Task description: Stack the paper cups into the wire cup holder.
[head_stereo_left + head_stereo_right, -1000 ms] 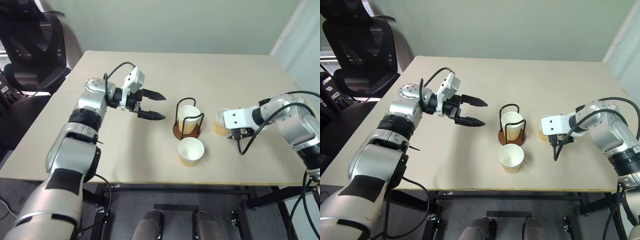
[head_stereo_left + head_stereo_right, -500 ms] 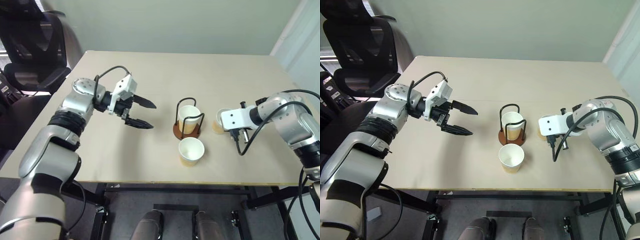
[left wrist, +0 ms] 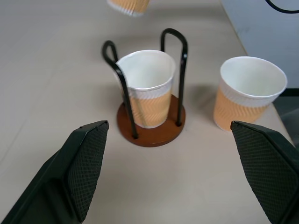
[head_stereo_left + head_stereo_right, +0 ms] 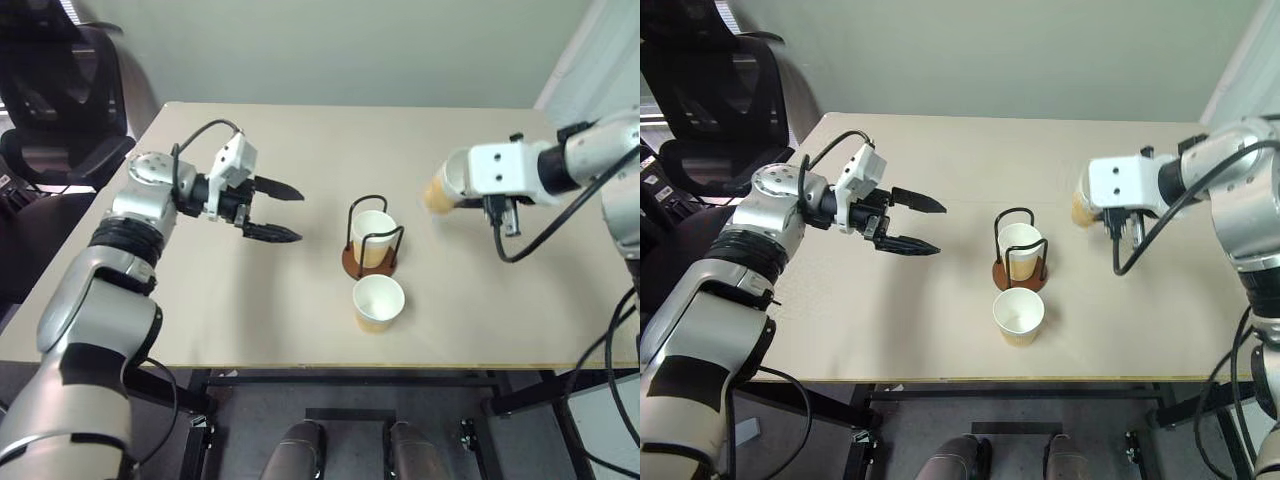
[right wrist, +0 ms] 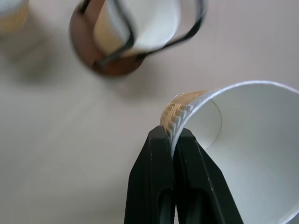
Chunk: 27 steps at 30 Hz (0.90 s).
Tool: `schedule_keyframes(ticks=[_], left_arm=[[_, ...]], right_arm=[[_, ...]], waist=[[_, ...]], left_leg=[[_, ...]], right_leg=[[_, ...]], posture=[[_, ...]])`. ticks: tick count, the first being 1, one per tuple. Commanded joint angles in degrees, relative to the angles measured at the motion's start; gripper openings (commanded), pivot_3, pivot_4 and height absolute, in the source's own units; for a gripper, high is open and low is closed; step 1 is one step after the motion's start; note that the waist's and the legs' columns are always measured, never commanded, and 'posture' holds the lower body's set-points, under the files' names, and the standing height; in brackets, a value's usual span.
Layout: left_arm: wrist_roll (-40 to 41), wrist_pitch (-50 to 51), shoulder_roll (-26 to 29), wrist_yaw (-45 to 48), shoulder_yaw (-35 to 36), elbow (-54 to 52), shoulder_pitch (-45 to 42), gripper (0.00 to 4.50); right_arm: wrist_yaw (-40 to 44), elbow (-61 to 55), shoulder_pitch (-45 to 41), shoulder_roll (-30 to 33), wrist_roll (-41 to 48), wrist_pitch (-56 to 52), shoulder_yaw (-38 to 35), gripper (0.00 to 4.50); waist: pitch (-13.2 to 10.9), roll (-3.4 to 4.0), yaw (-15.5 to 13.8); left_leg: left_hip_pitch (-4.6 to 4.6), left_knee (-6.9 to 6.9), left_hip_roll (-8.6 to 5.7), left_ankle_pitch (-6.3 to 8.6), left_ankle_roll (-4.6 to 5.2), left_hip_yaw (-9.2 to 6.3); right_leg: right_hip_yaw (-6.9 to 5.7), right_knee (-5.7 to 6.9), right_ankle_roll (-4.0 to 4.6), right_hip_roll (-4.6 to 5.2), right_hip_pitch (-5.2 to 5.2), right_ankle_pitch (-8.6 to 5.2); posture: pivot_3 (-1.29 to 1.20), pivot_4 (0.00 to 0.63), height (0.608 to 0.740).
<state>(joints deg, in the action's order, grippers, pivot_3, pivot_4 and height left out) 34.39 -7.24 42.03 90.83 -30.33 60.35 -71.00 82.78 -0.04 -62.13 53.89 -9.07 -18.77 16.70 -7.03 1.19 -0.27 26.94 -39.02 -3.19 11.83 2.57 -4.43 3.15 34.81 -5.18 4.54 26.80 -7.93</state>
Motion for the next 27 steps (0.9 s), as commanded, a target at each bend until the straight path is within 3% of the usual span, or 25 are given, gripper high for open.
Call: schedule_keyframes(ticks=[1, 13, 27], left_arm=[[-0.67, -1.73, 0.5, 1.67, 3.55, 2.02, -2.15, 4.5], [-4.77, -2.67, 0.08, 1.67, 9.01, 4.79, -3.67, 4.5], [-6.23, -2.92, -0.25, 1.67, 10.79, 4.02, -2.94, 4.5]], right_arm=[[0.14, -0.16, -5.39, -1.67, 0.56, -0.81, -0.6, 0.04], [4.08, -6.07, -4.83, -5.62, 4.9, -5.86, 1.9, 0.04], [4.81, -2.14, -5.68, -8.06, 2.99, -0.4, 6.1, 0.04]], waist=[[0.0, 0.01, 0.07], [0.0, 0.0, -0.09], [0.0, 0.0, 0.14]], left_leg=[[0.02, 0.01, 0.0, 0.0, -0.01, 0.0], [0.11, 0.04, 0.01, -0.22, -0.65, -0.09], [0.09, 0.06, 0.08, -0.19, -0.68, -0.1]], right_leg=[[0.01, 0.01, 0.01, 0.0, 0.04, 0.0], [-0.06, -0.01, 0.16, -0.07, 0.1, -0.17], [-0.04, 0.09, 0.19, -0.16, 0.19, -0.23]], posture=[[0.0, 0.15, 0.74], [0.0, 0.15, 0.74], [0.0, 0.15, 0.74]])
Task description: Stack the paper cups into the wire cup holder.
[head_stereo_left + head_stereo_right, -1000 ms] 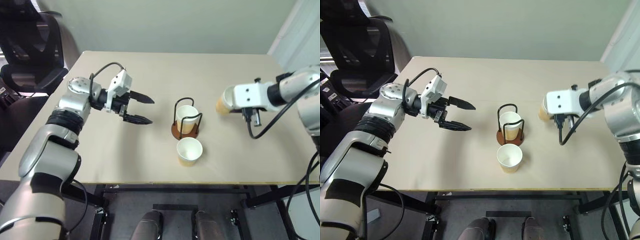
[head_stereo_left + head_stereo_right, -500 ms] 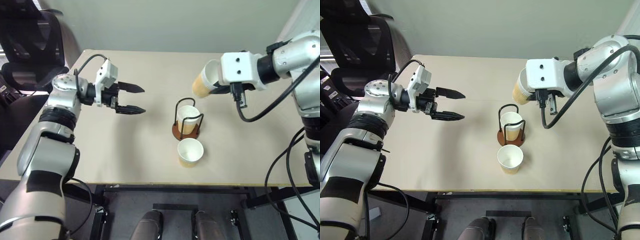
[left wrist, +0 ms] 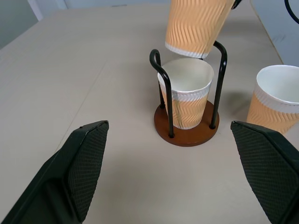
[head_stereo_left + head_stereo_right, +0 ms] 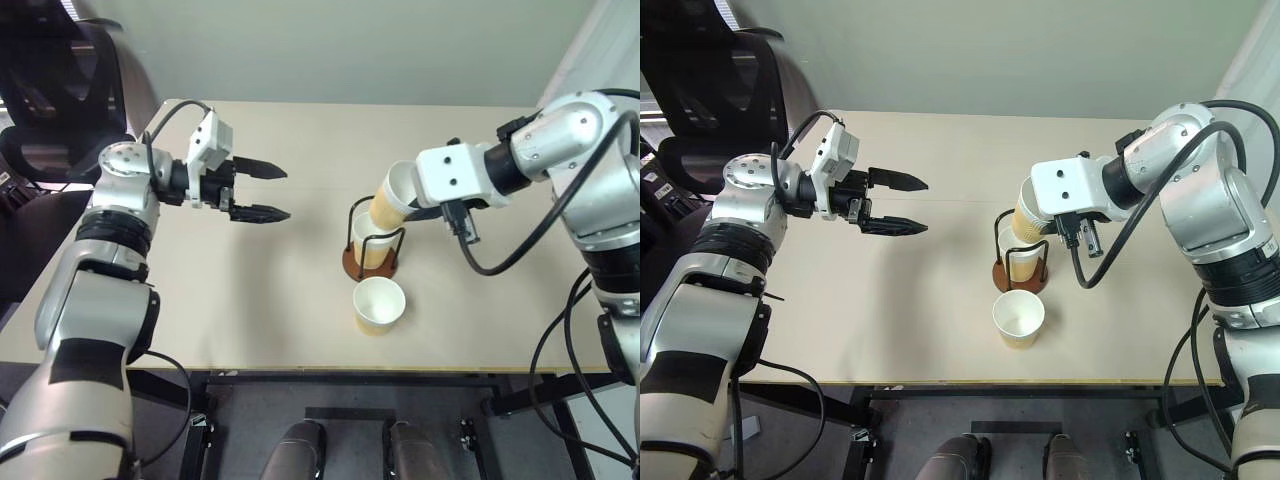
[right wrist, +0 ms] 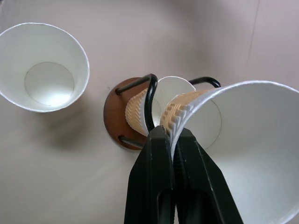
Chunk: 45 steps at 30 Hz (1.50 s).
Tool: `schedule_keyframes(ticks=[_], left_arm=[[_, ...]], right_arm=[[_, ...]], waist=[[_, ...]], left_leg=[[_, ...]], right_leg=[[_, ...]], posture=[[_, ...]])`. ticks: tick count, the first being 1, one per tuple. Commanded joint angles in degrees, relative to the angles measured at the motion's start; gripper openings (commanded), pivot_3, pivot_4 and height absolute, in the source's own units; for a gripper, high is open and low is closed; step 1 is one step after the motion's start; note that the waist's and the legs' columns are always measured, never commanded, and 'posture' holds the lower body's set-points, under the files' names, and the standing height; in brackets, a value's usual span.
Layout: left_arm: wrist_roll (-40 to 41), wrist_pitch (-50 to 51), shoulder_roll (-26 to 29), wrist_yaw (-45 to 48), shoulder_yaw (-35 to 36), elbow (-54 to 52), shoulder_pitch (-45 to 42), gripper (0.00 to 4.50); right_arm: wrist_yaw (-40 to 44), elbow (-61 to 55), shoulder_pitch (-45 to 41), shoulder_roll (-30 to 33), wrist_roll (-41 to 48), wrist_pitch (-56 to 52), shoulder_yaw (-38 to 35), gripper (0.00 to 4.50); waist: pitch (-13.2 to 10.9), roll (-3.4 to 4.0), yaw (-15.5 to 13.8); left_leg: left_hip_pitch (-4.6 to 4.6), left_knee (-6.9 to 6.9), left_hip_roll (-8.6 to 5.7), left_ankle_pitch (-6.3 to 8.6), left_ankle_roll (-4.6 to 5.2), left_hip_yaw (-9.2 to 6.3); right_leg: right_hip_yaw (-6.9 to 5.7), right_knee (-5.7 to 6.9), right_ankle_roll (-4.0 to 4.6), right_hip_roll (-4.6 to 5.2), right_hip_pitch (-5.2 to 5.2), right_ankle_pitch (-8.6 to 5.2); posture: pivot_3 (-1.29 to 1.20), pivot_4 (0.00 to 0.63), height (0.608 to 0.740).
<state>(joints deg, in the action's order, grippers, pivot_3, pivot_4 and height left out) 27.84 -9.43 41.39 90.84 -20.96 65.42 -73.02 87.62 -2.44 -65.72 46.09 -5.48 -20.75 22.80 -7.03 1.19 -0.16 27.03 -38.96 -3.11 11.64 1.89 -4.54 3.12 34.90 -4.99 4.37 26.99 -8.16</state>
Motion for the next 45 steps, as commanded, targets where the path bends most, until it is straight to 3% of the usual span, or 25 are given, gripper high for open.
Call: schedule_keyframes(ticks=[1, 12, 15, 20, 23, 30, 35, 39, 45], left_arm=[[0.35, -0.75, 0.39, 1.66, 1.44, -1.13, -0.83, 4.5], [0.4, -0.36, 0.39, 1.66, 1.58, -1.34, -0.8, 4.5], [0.32, -0.3, 0.4, 1.66, 1.55, -1.23, -0.88, 4.5], [0.21, -0.2, 0.0, 1.66, 1.38, -1.37, -0.91, 4.5], [0.22, -0.1, -0.2, 1.66, 1.3, -1.63, -0.83, 4.5], [0.39, 0.31, -0.49, 1.66, 1.37, -1.83, -0.7, 4.5], [0.92, 0.47, -0.3, 1.66, 0.77, -2.55, -0.2, 4.5], [0.67, 0.43, -0.64, 1.66, 0.48, -2.08, -0.59, 4.5], [0.45, 0.54, -1.37, 1.66, -0.16, -1.69, -1.17, 4.5]], right_arm=[[-0.05, 0.87, -2.46, -0.67, -0.84, 2.08, 0.27, 0.04], [0.03, 5.23, -3.96, -2.84, -3.74, 6.38, 1.58, 0.04], [0.58, 5.38, -3.96, -3.06, -3.85, 6.61, 1.62, 0.61], [0.63, 5.38, -3.82, -3.31, -3.85, 6.98, 1.59, 0.61], [0.32, 5.18, -3.69, -3.56, -3.62, 6.34, 1.3, 1.17], [-3.94, 5.48, -5.94, -4.88, -1.96, 0.38, -2.94, 3.61], [4.37, -9.3, -1.96, 2.64, 10.19, -19.29, -7.51, 3.61], [4.76, -16.29, 4.43, 9.55, 12.51, -20.04, -6.88, 3.61], [2.36, -24.05, 10.37, 11.59, 12.67, -19.57, -5.21, 3.61]], waist=[[0.0, 0.0, 0.0], [0.01, -0.01, -0.01], [0.01, -0.01, 0.0], [0.0, 0.0, 0.01], [0.0, 0.0, 0.0], [0.0, 0.0, 0.07], [0.02, -0.03, -0.46], [0.04, -0.12, -0.55], [0.02, -0.14, -0.22]], left_leg=[[0.0, 0.02, -0.02, 0.0, 0.0, 0.01], [0.02, 0.02, -0.01, 0.02, -0.01, -0.04], [0.03, 0.03, 0.0, 0.03, -0.04, -0.07], [0.03, 0.02, 0.02, 0.05, -0.06, -0.11], [0.03, 0.02, 0.01, 0.06, -0.07, -0.1], [0.01, 0.02, -0.01, 0.06, -0.08, -0.05], [0.18, 0.02, -0.01, 0.06, -0.08, -0.02], [0.12, -0.05, -0.04, 0.14, -0.12, -0.15], [-0.06, 0.0, 0.06, 0.14, -0.14, 0.04]], right_leg=[[-0.03, 0.01, 0.02, -0.04, 0.02, -0.01], [-0.05, 0.02, 0.06, -0.02, 0.04, -0.01], [-0.02, 0.01, 0.07, 0.01, 0.04, -0.01], [-0.02, 0.01, 0.08, 0.03, 0.05, -0.02], [-0.03, 0.01, 0.09, 0.02, 0.04, -0.03], [-0.05, 0.04, 0.1, -0.04, 0.08, -0.02], [-0.1, 0.01, 0.21, -0.04, 0.08, -0.08], [-0.14, -0.02, 0.37, -0.03, -0.08, -0.31], [-0.04, 0.1, 0.13, -0.02, -0.05, -0.31]], posture=[[0.0, 0.15, 0.74], [0.0, 0.15, 0.74], [0.0, 0.15, 0.74], [0.0, 0.15, 0.74], [0.0, 0.15, 0.74], [0.0, 0.15, 0.74], [0.0, 0.15, 0.74], [0.0, 0.15, 0.74], [0.0, 0.15, 0.74]])
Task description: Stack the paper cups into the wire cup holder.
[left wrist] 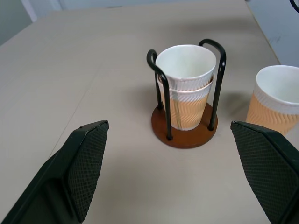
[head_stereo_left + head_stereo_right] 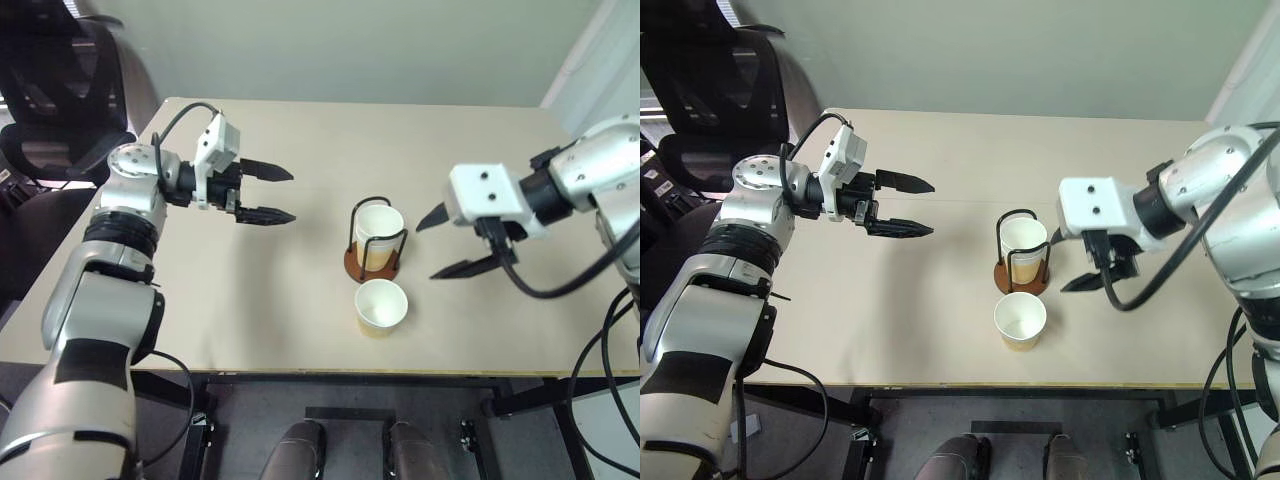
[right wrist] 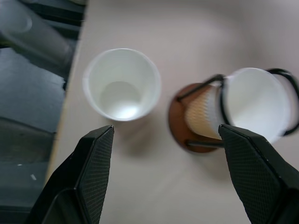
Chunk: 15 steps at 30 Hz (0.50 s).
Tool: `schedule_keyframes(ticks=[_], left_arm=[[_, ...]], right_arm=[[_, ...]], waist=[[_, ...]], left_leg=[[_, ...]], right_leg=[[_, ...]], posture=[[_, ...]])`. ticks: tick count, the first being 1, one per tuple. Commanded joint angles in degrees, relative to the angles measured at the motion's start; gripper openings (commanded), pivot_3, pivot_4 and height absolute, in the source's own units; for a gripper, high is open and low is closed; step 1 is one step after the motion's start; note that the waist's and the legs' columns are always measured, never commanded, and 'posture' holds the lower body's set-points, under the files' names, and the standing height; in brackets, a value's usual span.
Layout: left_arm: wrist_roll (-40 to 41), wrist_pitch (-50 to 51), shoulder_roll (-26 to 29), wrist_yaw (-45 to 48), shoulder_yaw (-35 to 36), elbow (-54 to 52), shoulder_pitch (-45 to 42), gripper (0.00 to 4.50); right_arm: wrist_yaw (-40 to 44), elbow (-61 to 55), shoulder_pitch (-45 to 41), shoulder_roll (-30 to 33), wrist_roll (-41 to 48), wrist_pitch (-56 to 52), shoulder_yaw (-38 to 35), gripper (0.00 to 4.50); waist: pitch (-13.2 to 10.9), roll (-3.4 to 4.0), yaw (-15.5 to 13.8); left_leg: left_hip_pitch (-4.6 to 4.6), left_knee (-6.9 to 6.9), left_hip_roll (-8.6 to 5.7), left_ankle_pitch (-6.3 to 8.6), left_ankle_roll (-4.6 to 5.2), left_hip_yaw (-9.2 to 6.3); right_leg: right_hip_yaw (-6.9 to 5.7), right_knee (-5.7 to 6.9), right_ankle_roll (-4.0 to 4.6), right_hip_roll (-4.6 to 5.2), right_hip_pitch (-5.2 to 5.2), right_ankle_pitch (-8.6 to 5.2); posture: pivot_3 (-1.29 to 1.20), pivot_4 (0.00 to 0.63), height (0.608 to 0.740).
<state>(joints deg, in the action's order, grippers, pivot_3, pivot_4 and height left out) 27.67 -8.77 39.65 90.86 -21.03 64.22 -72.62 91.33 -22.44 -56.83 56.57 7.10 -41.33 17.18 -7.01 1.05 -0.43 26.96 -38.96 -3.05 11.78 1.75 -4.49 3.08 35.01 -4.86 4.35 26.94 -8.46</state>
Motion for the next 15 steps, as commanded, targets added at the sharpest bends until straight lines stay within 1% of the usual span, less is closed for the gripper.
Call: schedule_keyframes(ticks=[1, 3, 6, 7, 10, 15], left_arm=[[0.64, -0.01, 0.31, 1.64, -0.22, -0.52, -1.62, 4.5], [0.74, 0.14, 0.28, 1.64, -0.38, -0.63, -1.69, 4.5], [0.87, 0.32, 0.38, 1.64, -0.62, -1.1, -1.64, 4.5], [0.88, 0.34, 0.39, 1.64, -0.67, -1.17, -1.65, 4.5], [1.14, 0.64, 0.53, 1.64, -0.93, -1.71, -1.69, 4.5], [1.27, 0.68, 0.79, 1.64, -1.16, -1.93, -1.72, 4.5]], right_arm=[[-1.78, -5.07, 2.58, 1.36, -0.22, 1.44, 0.89, 3.61], [-2.91, -7.1, 4.74, 1.54, -1.18, 2.26, 2.32, 3.61], [-4.9, -7.97, 5.75, 0.39, -3.58, 3.72, 5.55, 3.61], [-5.34, -7.81, 5.72, 0.12, -4.28, 4.3, 6.27, 3.61], [-6.76, -6.09, 4.6, -1.7, -6.52, 6.26, 8.27, 3.61], [-7.41, -4.53, 3.62, -4.25, -8.23, 8.26, 10.02, 3.61]], waist=[[0.01, -0.03, 0.18], [0.0, -0.03, 0.18], [-0.01, -0.01, 0.25], [-0.01, -0.02, 0.33], [0.0, -0.03, 0.41], [0.0, -0.04, 0.4]], left_leg=[[-0.02, -0.03, 0.01, -0.01, -0.01, 0.02], [-0.04, -0.05, 0.19, 0.0, 0.02, 0.08], [-0.04, -0.09, 0.24, -0.05, 0.08, 0.12], [-0.05, -0.08, 0.21, -0.08, 0.12, 0.16], [-0.04, -0.1, 0.27, 0.1, 0.66, 0.05], [-0.04, -0.16, 0.26, -0.01, 0.69, 0.02]], right_leg=[[-0.01, 0.0, 0.0, -0.06, -0.03, -0.01], [-0.01, -0.02, 0.01, -0.07, -0.05, -0.01], [0.03, 0.03, -0.02, -0.09, -0.05, 0.05], [0.01, 0.04, -0.01, -0.16, -0.04, 0.08], [0.07, 0.03, -0.01, -0.09, -0.05, 0.25], [0.04, 0.01, 0.01, -0.11, -0.07, 0.43]], posture=[[0.0, 0.15, 0.74], [0.0, 0.15, 0.74], [0.0, 0.15, 0.74], [0.0, 0.15, 0.74], [0.0, 0.15, 0.74], [0.0, 0.15, 0.74]])
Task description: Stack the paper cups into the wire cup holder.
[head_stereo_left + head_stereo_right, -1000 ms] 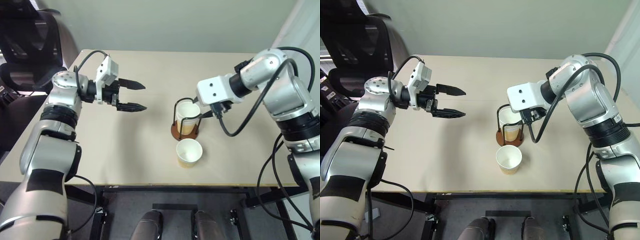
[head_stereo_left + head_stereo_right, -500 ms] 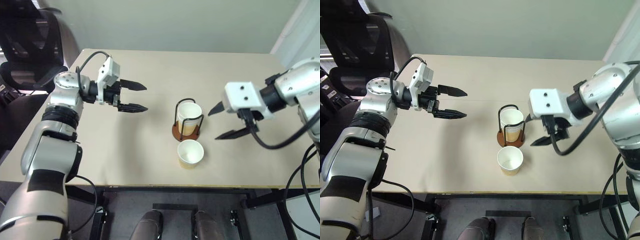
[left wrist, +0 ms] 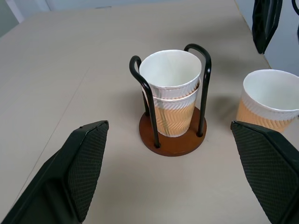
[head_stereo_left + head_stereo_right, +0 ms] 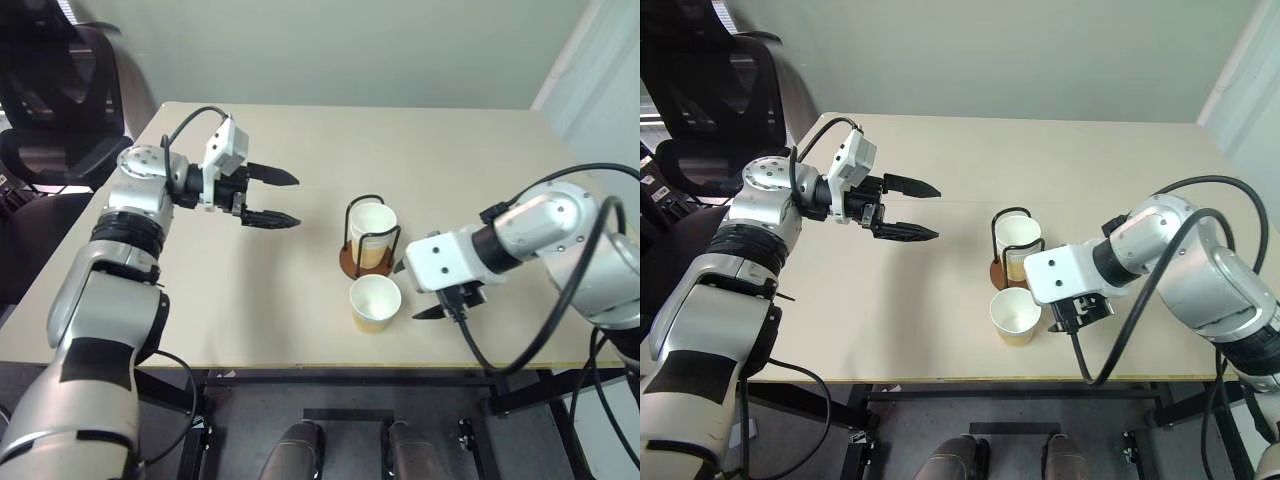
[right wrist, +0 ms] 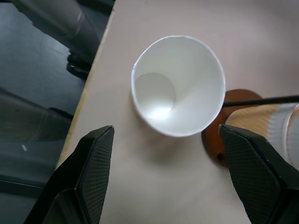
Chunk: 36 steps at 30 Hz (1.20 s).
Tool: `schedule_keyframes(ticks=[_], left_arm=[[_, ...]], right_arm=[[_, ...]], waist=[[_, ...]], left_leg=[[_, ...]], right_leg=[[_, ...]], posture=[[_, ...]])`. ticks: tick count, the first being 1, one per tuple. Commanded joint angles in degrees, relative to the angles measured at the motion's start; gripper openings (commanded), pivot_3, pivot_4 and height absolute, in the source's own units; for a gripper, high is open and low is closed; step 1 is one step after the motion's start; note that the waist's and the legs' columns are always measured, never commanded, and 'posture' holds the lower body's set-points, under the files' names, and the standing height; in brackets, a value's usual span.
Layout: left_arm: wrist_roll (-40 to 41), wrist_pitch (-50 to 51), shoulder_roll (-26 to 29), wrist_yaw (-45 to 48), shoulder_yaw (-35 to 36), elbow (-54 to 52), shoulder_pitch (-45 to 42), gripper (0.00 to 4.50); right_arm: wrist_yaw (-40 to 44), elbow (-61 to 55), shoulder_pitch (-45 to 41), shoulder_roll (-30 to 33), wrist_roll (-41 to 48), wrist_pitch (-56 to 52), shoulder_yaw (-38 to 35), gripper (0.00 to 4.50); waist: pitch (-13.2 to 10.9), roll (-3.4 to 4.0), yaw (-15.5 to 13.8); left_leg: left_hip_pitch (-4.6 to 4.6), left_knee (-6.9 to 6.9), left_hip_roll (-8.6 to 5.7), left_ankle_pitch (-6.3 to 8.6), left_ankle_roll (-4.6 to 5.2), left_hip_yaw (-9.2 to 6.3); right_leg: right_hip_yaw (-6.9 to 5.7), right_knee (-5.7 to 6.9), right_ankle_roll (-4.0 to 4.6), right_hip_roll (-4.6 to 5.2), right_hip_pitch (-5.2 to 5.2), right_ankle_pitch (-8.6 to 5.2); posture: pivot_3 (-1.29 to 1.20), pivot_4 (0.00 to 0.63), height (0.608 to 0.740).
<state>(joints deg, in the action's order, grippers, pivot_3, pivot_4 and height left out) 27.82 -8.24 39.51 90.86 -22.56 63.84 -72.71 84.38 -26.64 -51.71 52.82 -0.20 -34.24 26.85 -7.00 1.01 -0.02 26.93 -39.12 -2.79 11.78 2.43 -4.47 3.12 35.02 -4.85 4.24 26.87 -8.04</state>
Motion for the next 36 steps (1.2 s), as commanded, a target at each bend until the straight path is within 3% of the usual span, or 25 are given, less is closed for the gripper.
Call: schedule_keyframes(ticks=[1, 17, 31, 34, 36], left_arm=[[1.11, 0.14, 1.01, 1.64, 0.36, -1.52, -1.62, 4.5], [0.59, -0.33, 1.37, 1.64, 0.63, -0.43, -1.82, 4.5], [0.75, 0.2, 1.27, 1.64, 0.49, -1.01, -1.99, 4.5], [0.75, 0.21, 1.25, 1.64, 0.53, -1.06, -1.94, 4.5], [0.84, 0.2, 1.26, 1.64, 0.57, -1.16, -1.85, 4.5]], right_arm=[[-0.28, -0.22, -1.48, -0.72, -1.06, 1.57, 0.6, 3.61], [1.01, -0.41, 2.36, -0.2, -4.15, 7.91, 3.02, 3.61], [0.86, 1.87, 2.47, -5.75, -9.55, 11.53, 6.66, 3.61], [1.41, 2.42, 2.23, -6.53, -9.88, 11.89, 6.74, 3.09], [2.13, 2.66, 2.18, -6.67, -9.84, 12.3, 6.81, 2.4]], waist=[[0.0, 0.0, -0.02], [0.01, -0.02, -0.19], [0.02, -0.03, -0.16], [0.02, -0.04, -0.15], [0.02, -0.04, -0.15]], left_leg=[[0.0, 0.0, 0.0, -0.02, 0.01, 0.0], [0.03, 0.04, -0.02, -0.02, -0.03, 0.05], [0.02, 0.03, -0.04, -0.02, -0.02, 0.06], [0.02, 0.04, -0.03, -0.02, -0.02, 0.05], [0.03, 0.04, -0.03, -0.02, -0.02, 0.03]], right_leg=[[0.01, 0.0, 0.01, 0.0, -0.01, 0.01], [-0.02, -0.07, 0.0, 0.02, 0.0, 0.01], [-0.04, -0.07, 0.01, -0.03, -0.01, 0.02], [-0.05, -0.07, 0.01, -0.03, 0.0, 0.02], [-0.04, -0.08, 0.01, -0.01, 0.0, 0.02]], posture=[[0.0, 0.15, 0.74], [0.0, 0.15, 0.74], [0.0, 0.15, 0.74], [0.0, 0.15, 0.74], [0.0, 0.15, 0.74]])
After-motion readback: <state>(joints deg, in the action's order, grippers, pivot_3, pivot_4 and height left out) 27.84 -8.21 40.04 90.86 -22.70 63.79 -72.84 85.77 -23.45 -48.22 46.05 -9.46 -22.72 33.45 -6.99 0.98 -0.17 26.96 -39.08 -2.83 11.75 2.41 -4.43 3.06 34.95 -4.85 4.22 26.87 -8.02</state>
